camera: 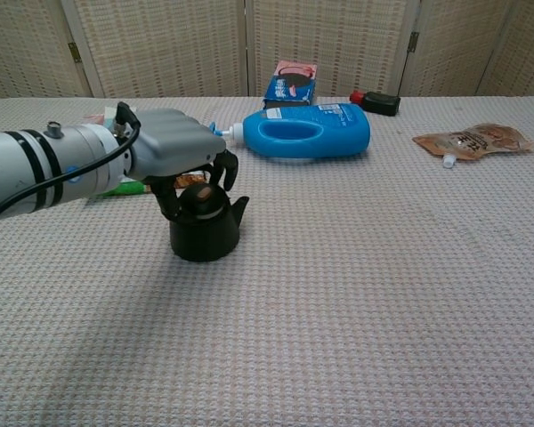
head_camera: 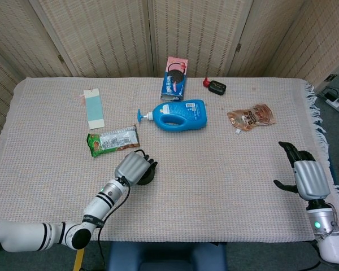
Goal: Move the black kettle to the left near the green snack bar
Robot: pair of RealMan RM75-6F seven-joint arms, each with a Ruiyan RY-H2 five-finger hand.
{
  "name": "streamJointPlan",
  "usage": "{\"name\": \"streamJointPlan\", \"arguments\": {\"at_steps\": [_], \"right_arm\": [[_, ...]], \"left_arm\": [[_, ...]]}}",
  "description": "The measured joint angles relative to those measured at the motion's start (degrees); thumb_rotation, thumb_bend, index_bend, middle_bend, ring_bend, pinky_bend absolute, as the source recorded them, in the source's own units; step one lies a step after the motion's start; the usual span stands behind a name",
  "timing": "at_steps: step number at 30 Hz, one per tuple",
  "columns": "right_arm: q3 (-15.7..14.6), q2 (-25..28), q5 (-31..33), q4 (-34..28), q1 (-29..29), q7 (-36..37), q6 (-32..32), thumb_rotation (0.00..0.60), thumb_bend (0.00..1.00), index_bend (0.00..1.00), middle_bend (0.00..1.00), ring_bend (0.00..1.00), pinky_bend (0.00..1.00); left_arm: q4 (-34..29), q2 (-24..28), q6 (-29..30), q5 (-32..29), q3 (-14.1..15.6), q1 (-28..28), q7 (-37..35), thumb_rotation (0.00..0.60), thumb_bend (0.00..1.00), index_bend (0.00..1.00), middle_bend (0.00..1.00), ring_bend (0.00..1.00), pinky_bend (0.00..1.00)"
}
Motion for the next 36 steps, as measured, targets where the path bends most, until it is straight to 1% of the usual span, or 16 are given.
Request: {"name": "streamJointPlan", "arguments": {"at_steps": [6,12,17,21,23,27,28,32,34,36], "right_arm": [[0.0,-0.1,0.0,0.1,-0.2,-0.1,0.0,0.600,0.09,0.11,0.18,0.29,0.23],[0.1,-0.1,0.1,0.2,-0.3,0.2,-0.1,0.600,0.09,0.11,0.19,0.30,0.23],[0.2,0.0,0.0,0.1,-0.4,0.3,-0.1,0.600,0.09,0.11,0.19,0.30,0.23],[0.4,0.5,0.1,-0.2,-0.5,0.5,0.1,0.600,0.09,0.11,0.19,0.30,0.23],[0.5,1.0,0.0,-0.4,-0.7,0.5,0.3,0.600,0.09,0.11,0.19,0.30,0.23],[0.8,2.0,0.0,-0.8,-1.0,1.5,0.8,0.600,0.09,0.12,0.20,0.30,0.23],[0.8,2.3,-0.1,-0.8,-1.1,1.9,0.8,0.600,0.09,0.12,0.20,0.29,0.23],[0.3,4.4,-1.3,-0.2,-1.4,5.4,0.0,0.600,0.09,0.12,0.20,0.25,0.23],[0.1,5.1,-1.9,0.7,-1.7,6.8,0.1,0.600,0.09,0.12,0.19,0.25,0.23],[0.1,5.2,-2.7,2.0,-2.1,8.1,0.9,0.600,0.09,0.12,0.18,0.24,0.23]], "left_arm": [[-0.1,0.0,0.6,-2.1,0.7,-0.8,0.5,0.600,0.29,0.20,0.27,0.74,0.63],[-1.6,0.7,1.9,-2.8,1.8,-1.2,0.9,0.600,0.29,0.13,0.19,0.73,0.62],[-3.7,1.7,3.2,-2.8,2.2,-1.1,0.7,0.600,0.29,0.12,0.18,0.72,0.61],[-6.8,3.6,5.6,-0.3,2.6,0.1,-1.1,0.600,0.29,0.12,0.18,0.71,0.61],[-8.2,4.8,7.0,1.4,3.0,1.2,-2.3,0.600,0.29,0.14,0.18,0.68,0.61],[-10.9,7.8,11.5,5.9,3.8,4.9,-6.8,0.600,0.29,0.18,0.19,0.56,0.59],[-11.3,8.5,12.6,6.7,3.9,5.8,-7.9,0.600,0.29,0.19,0.19,0.54,0.59],[-12.4,12.1,17.1,9.1,4.7,10.7,-13.4,0.600,0.29,0.21,0.20,0.45,0.53],[-12.6,14.5,19.2,10.2,5.3,13.5,-16.0,0.600,0.29,0.22,0.20,0.40,0.48],[-12.5,16.8,21.0,11.0,6.1,16.3,-18.7,0.600,0.29,0.22,0.20,0.34,0.42]]}}
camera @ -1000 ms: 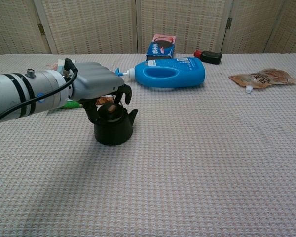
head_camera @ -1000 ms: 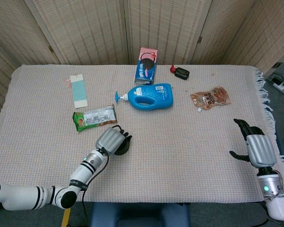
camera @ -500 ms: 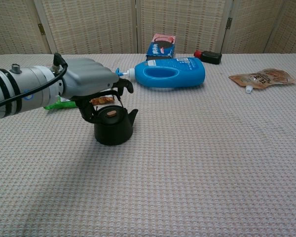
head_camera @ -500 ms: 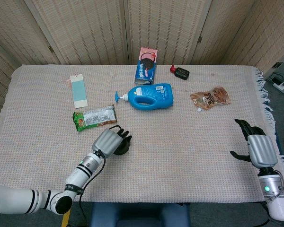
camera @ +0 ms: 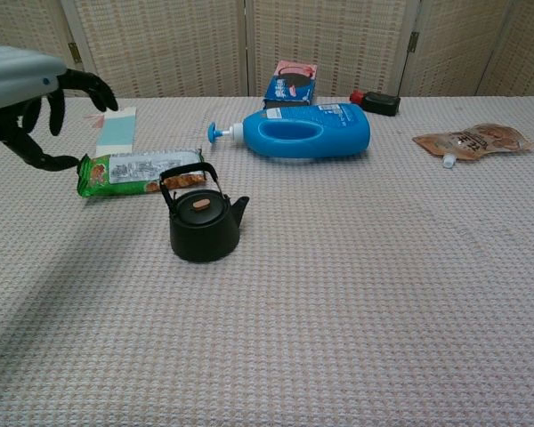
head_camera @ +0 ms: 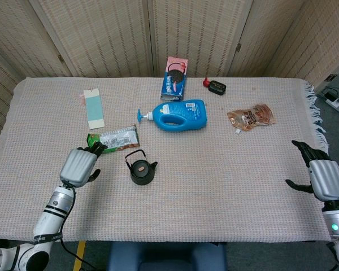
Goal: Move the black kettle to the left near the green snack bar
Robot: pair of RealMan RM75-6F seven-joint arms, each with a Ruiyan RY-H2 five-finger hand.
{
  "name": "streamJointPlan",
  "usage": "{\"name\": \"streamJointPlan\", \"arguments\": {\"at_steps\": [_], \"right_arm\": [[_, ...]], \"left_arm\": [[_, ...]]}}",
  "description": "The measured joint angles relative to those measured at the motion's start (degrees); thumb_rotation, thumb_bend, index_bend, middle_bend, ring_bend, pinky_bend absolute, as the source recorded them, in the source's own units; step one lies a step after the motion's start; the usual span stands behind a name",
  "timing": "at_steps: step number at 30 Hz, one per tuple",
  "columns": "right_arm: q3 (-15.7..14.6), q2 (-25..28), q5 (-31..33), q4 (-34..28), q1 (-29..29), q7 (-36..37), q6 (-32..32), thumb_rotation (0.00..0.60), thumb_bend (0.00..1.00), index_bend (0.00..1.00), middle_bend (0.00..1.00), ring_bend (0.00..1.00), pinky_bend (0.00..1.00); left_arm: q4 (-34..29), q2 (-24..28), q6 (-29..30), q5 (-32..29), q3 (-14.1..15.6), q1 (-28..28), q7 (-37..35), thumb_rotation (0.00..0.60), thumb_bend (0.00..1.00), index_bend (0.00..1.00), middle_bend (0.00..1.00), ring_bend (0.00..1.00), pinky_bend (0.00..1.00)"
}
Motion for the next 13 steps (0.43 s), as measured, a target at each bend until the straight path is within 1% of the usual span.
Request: {"name": "streamJointPlan", "arguments": {"at_steps": [3,6,10,13], "right_arm": [[-0.2,-0.2,-1.6,2.2,-0.8,2.1,2.0,0.600,0.09,0.12,0.16,0.22,0.22],[-0.5,-0.5,-3.2,4.3,-1.7,4.4,3.9,0.600,0.09,0.12,0.15,0.21,0.21],[-1.5,-0.9,-5.3,5.8,-3.0,7.3,5.4,0.600,0.09,0.12,0.14,0.19,0.20],[-2.7,-1.3,-6.4,6.5,-4.0,8.5,6.0,0.600,0.09,0.12,0.14,0.19,0.20]], "left_arm": [[1.1,2.2,2.4,1.3,1.0,3.8,-3.8,0.600,0.29,0.22,0.20,0.27,0.33],[3.0,3.6,4.7,2.9,2.2,7.6,-7.2,0.600,0.30,0.22,0.20,0.24,0.28],[5.1,4.9,8.2,5.4,3.6,12.3,-11.0,0.600,0.30,0.22,0.18,0.19,0.23],[6.3,5.2,11.4,7.9,4.7,15.9,-13.0,0.600,0.30,0.22,0.18,0.19,0.21]]}}
